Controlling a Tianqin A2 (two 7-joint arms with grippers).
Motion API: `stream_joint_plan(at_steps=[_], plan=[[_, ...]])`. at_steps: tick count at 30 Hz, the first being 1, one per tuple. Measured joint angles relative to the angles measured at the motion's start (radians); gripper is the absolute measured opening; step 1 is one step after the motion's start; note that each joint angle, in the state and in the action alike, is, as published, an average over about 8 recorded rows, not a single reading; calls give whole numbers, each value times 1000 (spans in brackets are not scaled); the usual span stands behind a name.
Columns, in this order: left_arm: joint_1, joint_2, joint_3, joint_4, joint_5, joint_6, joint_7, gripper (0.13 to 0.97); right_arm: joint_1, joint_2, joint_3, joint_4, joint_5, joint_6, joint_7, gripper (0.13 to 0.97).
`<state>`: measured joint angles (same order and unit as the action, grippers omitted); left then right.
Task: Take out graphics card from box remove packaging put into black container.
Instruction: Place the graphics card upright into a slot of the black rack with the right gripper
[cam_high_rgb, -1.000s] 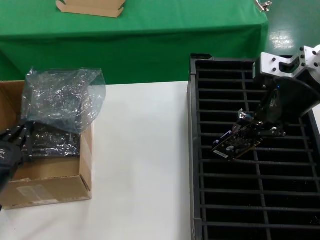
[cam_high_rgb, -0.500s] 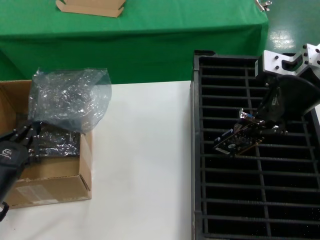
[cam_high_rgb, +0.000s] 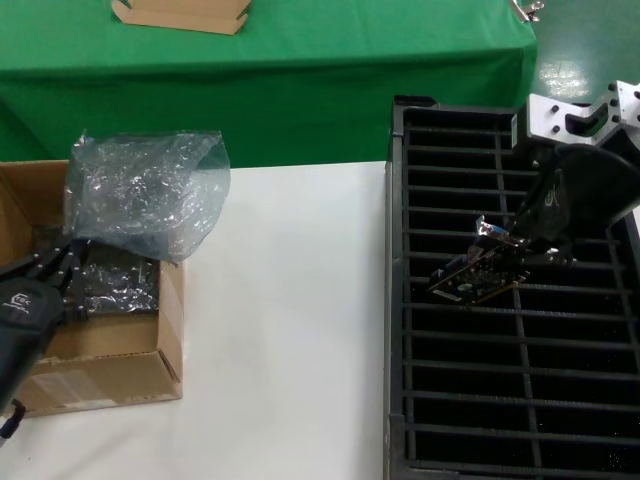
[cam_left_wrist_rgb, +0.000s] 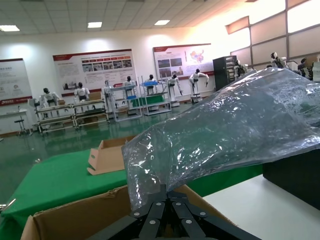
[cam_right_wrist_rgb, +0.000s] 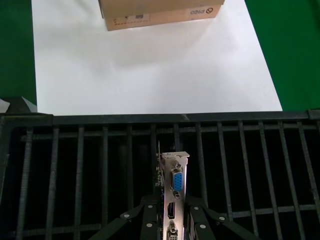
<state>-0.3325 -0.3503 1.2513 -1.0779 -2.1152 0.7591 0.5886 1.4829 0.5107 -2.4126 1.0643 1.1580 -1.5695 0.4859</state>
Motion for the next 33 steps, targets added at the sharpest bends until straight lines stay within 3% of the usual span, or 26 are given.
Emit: stream_joint_plan(at_steps=[33], plan=[[7,-7,-16,10,-14,19,1,139,-82,17,59,59,-53,15,12,206]])
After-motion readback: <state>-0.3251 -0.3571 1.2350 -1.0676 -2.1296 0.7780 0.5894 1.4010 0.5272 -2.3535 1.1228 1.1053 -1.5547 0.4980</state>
